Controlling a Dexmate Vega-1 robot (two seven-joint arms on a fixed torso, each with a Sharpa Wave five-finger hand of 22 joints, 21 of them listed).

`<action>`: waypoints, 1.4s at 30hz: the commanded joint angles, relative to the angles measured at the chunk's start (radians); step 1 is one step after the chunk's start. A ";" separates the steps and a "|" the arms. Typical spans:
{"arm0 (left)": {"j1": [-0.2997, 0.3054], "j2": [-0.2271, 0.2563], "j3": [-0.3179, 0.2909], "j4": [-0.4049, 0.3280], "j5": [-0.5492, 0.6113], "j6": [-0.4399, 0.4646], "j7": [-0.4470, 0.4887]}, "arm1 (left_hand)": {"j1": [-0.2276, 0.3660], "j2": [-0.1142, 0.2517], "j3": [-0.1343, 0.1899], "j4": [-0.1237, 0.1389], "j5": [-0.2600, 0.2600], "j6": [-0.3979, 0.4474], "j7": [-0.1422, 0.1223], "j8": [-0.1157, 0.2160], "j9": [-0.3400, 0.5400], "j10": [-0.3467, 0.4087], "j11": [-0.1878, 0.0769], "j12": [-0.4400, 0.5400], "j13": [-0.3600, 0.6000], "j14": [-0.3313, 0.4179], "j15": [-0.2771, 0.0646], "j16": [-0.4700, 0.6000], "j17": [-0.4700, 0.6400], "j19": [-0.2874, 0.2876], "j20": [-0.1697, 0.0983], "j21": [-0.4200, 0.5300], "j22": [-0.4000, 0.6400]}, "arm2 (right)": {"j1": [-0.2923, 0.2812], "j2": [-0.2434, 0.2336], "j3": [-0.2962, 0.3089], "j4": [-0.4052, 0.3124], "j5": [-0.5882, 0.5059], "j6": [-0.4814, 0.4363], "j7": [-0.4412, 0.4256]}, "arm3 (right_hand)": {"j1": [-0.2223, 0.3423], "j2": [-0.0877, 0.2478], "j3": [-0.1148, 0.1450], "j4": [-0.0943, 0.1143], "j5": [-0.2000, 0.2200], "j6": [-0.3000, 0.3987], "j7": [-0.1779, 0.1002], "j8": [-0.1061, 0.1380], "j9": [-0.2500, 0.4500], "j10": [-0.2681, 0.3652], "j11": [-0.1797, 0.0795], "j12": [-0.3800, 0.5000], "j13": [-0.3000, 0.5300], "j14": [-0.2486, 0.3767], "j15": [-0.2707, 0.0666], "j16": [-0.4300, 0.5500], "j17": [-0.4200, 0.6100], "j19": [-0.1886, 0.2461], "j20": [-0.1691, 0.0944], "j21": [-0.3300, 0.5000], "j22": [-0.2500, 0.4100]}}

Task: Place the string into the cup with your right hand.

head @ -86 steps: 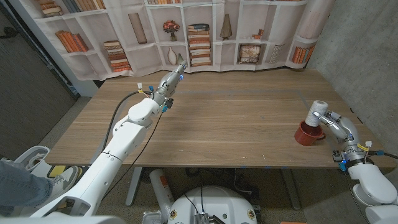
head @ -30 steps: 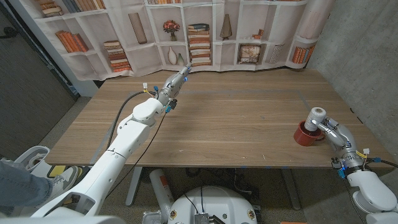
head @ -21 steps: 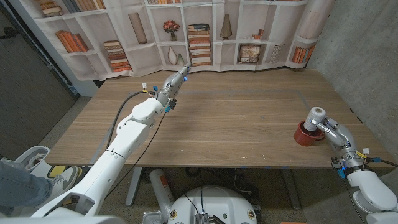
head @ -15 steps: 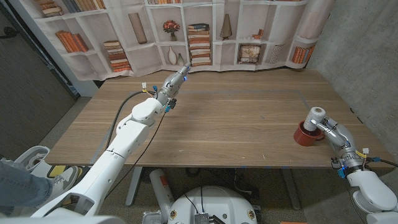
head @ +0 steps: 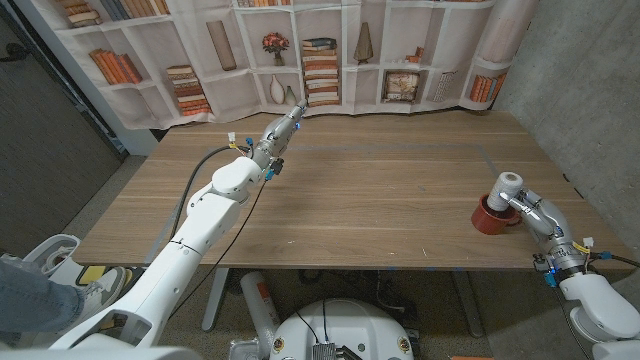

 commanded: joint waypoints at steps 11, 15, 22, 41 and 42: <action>-0.023 -0.004 0.011 0.033 0.002 -0.004 -0.020 | 0.003 0.006 -0.006 0.003 0.000 0.009 0.001 -0.002 0.002 0.003 -0.004 -0.001 0.003 -0.001 -0.001 0.000 0.005 -0.044 -0.013 0.000 0.005 | -0.014 -0.013 0.003 -0.014 0.008 -0.023 0.016 | -0.028 -0.012 -0.014 0.005 0.016 -0.086 -0.003 -0.003 0.001 -0.049 0.004 -0.002 0.005 -0.042 0.032 -0.001 0.004 -0.034 0.021 -0.006 0.003; -0.025 -0.007 0.009 0.040 0.001 -0.009 -0.021 | 0.003 0.007 -0.007 0.003 0.000 0.010 0.001 -0.002 0.002 0.003 -0.003 -0.001 0.003 -0.001 -0.001 0.000 0.005 -0.044 -0.012 0.000 0.005 | -0.016 -0.012 0.003 -0.026 0.002 -0.031 0.005 | -0.030 -0.013 -0.016 0.006 0.018 -0.091 -0.003 -0.001 0.001 -0.056 0.004 -0.002 0.005 -0.047 0.034 -0.001 0.004 -0.039 0.023 -0.006 0.003; -0.023 -0.008 0.007 0.048 -0.004 -0.015 -0.026 | 0.004 0.007 -0.008 0.004 0.000 0.009 0.002 -0.003 0.002 0.003 -0.004 -0.001 0.003 -0.001 -0.002 0.000 0.005 -0.044 -0.012 0.000 0.005 | -0.019 -0.013 0.005 -0.044 -0.010 -0.043 -0.008 | -0.035 -0.015 -0.017 0.007 0.021 -0.093 -0.002 0.004 0.000 -0.059 0.003 0.001 0.005 -0.052 0.030 0.001 0.004 -0.041 0.024 -0.004 0.003; -0.005 -0.011 -0.009 0.071 -0.024 -0.064 -0.036 | 0.005 0.009 -0.011 0.003 -0.001 0.010 0.001 -0.002 0.002 0.003 -0.004 -0.001 0.003 -0.001 -0.001 0.000 0.005 -0.045 -0.011 0.000 0.005 | -0.026 -0.031 0.044 -0.112 -0.031 -0.094 -0.024 | -0.050 -0.003 -0.017 0.016 0.028 -0.073 0.000 0.019 0.000 -0.042 0.004 0.014 0.005 -0.041 0.020 0.010 0.006 -0.032 0.017 0.004 0.003; -0.003 -0.011 -0.009 0.071 -0.024 -0.065 -0.035 | 0.005 0.009 -0.011 0.003 -0.001 0.010 0.001 -0.002 0.002 0.003 -0.003 -0.001 0.003 -0.001 -0.001 -0.001 0.005 -0.045 -0.011 0.000 0.005 | -0.025 -0.032 0.046 -0.116 -0.032 -0.098 -0.025 | -0.051 -0.002 -0.016 0.017 0.028 -0.073 0.000 0.019 0.000 -0.042 0.005 0.015 0.005 -0.039 0.020 0.011 0.006 -0.032 0.017 0.004 0.003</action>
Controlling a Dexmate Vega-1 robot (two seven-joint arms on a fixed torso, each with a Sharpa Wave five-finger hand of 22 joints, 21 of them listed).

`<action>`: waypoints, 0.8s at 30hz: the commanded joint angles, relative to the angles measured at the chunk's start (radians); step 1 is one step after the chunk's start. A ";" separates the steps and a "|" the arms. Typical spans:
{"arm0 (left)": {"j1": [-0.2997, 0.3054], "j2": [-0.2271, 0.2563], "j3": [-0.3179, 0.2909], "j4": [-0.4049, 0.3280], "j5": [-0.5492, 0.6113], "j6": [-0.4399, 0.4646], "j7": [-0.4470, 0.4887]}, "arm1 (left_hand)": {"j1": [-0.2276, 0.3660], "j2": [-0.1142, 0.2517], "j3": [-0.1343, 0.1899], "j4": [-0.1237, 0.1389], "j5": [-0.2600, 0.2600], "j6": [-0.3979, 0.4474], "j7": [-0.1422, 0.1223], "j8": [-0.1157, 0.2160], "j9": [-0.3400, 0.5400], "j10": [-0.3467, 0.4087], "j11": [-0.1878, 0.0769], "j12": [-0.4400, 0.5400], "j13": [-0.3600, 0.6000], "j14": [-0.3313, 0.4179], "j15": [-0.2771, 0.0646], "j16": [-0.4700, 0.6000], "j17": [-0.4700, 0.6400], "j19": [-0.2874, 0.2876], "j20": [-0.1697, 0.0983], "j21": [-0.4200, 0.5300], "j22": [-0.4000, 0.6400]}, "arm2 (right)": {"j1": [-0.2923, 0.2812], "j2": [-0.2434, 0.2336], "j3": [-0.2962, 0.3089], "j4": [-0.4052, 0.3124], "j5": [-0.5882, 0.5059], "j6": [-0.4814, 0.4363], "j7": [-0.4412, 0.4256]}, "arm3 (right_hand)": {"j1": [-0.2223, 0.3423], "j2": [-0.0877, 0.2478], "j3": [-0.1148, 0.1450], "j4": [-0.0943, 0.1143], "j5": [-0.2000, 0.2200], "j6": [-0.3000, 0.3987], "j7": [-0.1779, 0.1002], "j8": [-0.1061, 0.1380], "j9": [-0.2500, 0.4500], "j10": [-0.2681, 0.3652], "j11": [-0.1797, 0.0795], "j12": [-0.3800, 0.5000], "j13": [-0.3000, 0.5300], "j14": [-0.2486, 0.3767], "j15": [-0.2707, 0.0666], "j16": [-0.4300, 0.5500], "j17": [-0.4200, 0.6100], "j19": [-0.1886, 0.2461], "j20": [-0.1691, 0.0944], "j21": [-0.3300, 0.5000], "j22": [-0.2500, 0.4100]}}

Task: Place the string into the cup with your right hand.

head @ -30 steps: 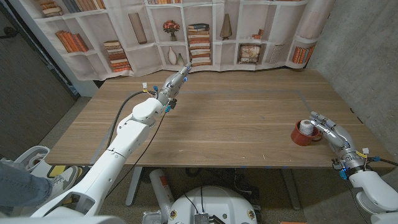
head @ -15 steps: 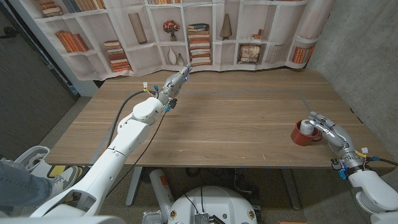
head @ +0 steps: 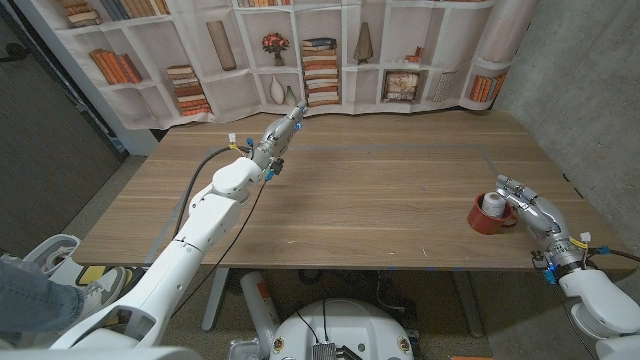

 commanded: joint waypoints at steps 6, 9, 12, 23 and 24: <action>0.020 0.002 -0.014 0.008 -0.014 -0.022 -0.001 | 0.005 0.009 -0.004 0.003 -0.001 0.004 0.006 -0.003 0.002 0.001 -0.005 -0.002 0.003 -0.001 -0.001 -0.001 0.005 -0.045 -0.011 0.000 0.005 | 0.008 -0.016 0.037 -0.050 -0.023 -0.039 -0.001 | -0.014 0.010 0.001 0.009 0.009 0.013 0.001 0.009 0.001 0.010 0.002 0.011 0.006 0.010 -0.017 0.008 0.006 0.006 -0.005 0.006 0.001; 0.023 0.000 -0.016 0.010 -0.015 -0.029 0.001 | 0.005 0.010 -0.004 0.003 -0.001 0.004 0.006 -0.003 0.002 0.001 -0.005 -0.002 0.003 -0.001 -0.001 -0.001 0.005 -0.045 -0.011 0.000 0.005 | 0.008 -0.018 0.045 -0.056 -0.029 -0.044 0.000 | -0.016 0.011 0.001 0.010 0.010 0.013 0.000 0.010 0.001 0.014 0.003 0.013 0.006 0.010 -0.020 0.009 0.006 0.008 -0.006 0.007 0.001; 0.025 -0.001 -0.016 0.012 -0.017 -0.032 0.002 | 0.006 0.010 -0.005 0.003 -0.001 0.003 0.006 -0.003 0.002 0.002 -0.004 -0.001 0.003 -0.001 -0.001 0.000 0.005 -0.045 -0.011 0.000 0.005 | 0.008 -0.021 0.055 -0.064 -0.036 -0.048 0.001 | -0.018 0.012 0.000 0.011 0.010 0.014 0.000 0.010 0.000 0.011 -0.003 0.013 0.006 0.009 -0.018 0.008 0.006 0.007 -0.007 0.007 0.001; 0.030 -0.002 -0.015 0.012 -0.018 -0.041 0.003 | 0.006 0.010 -0.006 0.003 -0.001 0.004 0.006 -0.003 0.002 0.002 -0.005 -0.001 0.003 -0.001 -0.001 -0.001 0.005 -0.045 -0.011 0.000 0.005 | 0.004 -0.017 0.091 -0.092 -0.050 -0.068 0.004 | -0.023 0.015 0.001 0.013 0.011 0.013 0.000 0.011 0.000 0.014 -0.005 0.015 0.005 0.012 -0.017 0.009 0.006 0.006 -0.008 0.007 0.001; 0.031 -0.003 -0.014 0.011 -0.017 -0.041 0.006 | 0.006 0.010 -0.006 0.003 -0.001 0.004 0.006 -0.003 0.002 0.002 -0.004 -0.001 0.003 -0.001 -0.001 -0.001 0.005 -0.045 -0.011 0.000 0.005 | 0.004 -0.016 0.094 -0.092 -0.052 -0.066 0.007 | -0.023 0.016 0.001 0.013 0.011 0.014 0.000 0.011 0.000 0.014 -0.005 0.015 0.005 0.012 -0.017 0.009 0.006 0.006 -0.008 0.007 0.001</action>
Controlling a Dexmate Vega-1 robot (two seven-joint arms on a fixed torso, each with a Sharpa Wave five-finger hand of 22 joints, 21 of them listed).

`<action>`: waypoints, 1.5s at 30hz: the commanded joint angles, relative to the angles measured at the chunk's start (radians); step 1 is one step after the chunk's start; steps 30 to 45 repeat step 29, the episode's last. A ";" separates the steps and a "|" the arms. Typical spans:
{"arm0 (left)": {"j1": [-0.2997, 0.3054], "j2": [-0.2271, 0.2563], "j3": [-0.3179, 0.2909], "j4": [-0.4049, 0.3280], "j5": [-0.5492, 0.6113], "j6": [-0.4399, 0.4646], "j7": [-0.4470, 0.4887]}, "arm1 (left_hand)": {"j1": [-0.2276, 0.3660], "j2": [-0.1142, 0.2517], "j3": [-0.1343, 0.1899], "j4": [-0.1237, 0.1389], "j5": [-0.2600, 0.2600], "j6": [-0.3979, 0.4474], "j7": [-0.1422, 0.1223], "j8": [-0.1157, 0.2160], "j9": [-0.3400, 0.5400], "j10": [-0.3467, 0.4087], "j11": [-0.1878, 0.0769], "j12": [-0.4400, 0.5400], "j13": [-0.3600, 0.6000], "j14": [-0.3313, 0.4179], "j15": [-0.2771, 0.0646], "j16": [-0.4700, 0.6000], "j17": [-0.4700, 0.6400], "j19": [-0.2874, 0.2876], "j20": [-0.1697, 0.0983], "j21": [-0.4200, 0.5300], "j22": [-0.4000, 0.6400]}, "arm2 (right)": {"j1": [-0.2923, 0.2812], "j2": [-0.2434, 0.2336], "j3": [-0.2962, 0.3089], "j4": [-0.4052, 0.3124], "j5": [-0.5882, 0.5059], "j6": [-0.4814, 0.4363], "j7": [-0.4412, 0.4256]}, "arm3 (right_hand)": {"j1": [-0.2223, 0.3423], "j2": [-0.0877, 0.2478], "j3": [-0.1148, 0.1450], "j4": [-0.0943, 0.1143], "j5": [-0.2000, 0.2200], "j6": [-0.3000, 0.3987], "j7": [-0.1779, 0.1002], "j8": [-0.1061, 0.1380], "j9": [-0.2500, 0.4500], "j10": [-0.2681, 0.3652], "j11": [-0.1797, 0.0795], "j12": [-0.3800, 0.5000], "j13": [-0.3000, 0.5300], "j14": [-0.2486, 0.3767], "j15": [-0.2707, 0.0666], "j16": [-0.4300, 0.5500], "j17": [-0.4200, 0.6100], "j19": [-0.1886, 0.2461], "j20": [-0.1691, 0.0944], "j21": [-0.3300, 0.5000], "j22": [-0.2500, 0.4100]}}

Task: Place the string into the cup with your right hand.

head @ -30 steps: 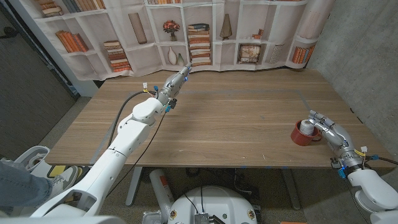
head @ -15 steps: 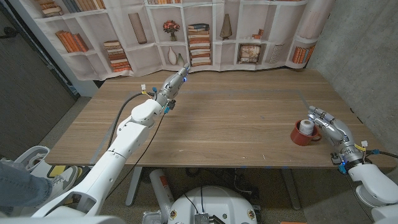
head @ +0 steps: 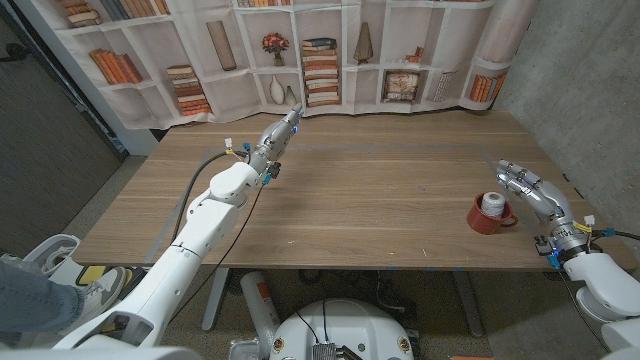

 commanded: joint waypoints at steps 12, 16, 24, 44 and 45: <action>0.021 0.004 -0.004 -0.018 -0.001 -0.015 0.013 | 0.003 0.007 -0.009 0.003 -0.001 0.005 0.007 -0.002 0.002 0.003 -0.005 -0.001 0.003 -0.002 -0.001 -0.001 0.005 -0.046 -0.011 0.000 0.005 | -0.002 0.012 0.060 -0.047 -0.032 -0.029 0.017 | -0.013 0.010 0.004 0.007 0.004 0.011 0.004 0.004 0.000 0.006 -0.005 0.009 0.005 0.007 -0.002 0.006 0.001 0.006 -0.008 0.008 0.001; 0.024 0.007 -0.005 -0.023 -0.002 -0.013 0.014 | 0.003 0.008 -0.009 0.003 -0.001 0.005 0.007 -0.002 0.002 0.002 -0.003 -0.001 0.003 -0.002 0.000 -0.001 0.005 -0.046 -0.011 0.000 0.005 | 0.003 0.015 0.063 -0.049 -0.034 -0.027 0.026 | -0.011 0.014 0.006 0.007 0.005 0.011 0.006 0.004 0.000 0.006 -0.005 0.010 0.005 0.009 0.002 0.006 0.001 0.007 -0.007 0.008 0.001; 0.031 0.006 -0.007 -0.024 -0.008 -0.022 0.014 | 0.004 0.008 -0.011 0.003 -0.001 0.005 0.006 -0.002 0.002 0.002 -0.002 -0.001 0.003 -0.002 0.000 -0.001 0.005 -0.046 -0.011 0.000 0.005 | 0.001 0.022 0.069 -0.058 -0.043 -0.029 0.031 | -0.005 0.022 0.012 0.004 0.005 0.012 0.007 0.005 0.000 0.006 -0.003 0.010 0.005 0.010 0.005 0.006 0.000 0.009 -0.005 0.010 0.001; 0.032 0.005 -0.002 -0.014 -0.008 -0.035 0.008 | 0.004 0.009 -0.011 0.003 -0.001 0.005 0.005 -0.002 0.002 0.003 -0.002 -0.001 0.003 -0.002 0.000 -0.001 0.005 -0.046 -0.011 0.000 0.005 | -0.008 0.029 0.079 -0.071 -0.048 -0.036 0.028 | -0.003 0.025 0.014 0.003 0.005 0.012 0.008 0.005 0.000 0.006 -0.002 0.011 0.005 0.010 0.006 0.006 0.000 0.010 -0.004 0.010 0.001; 0.032 0.005 -0.002 -0.014 -0.008 -0.035 0.008 | 0.004 0.009 -0.011 0.003 -0.001 0.005 0.005 -0.002 0.002 0.003 -0.002 -0.001 0.003 -0.002 0.000 -0.001 0.005 -0.046 -0.011 0.000 0.005 | -0.008 0.029 0.079 -0.071 -0.048 -0.036 0.028 | -0.003 0.025 0.014 0.003 0.005 0.012 0.008 0.005 0.000 0.006 -0.002 0.011 0.005 0.010 0.006 0.006 0.000 0.010 -0.004 0.010 0.001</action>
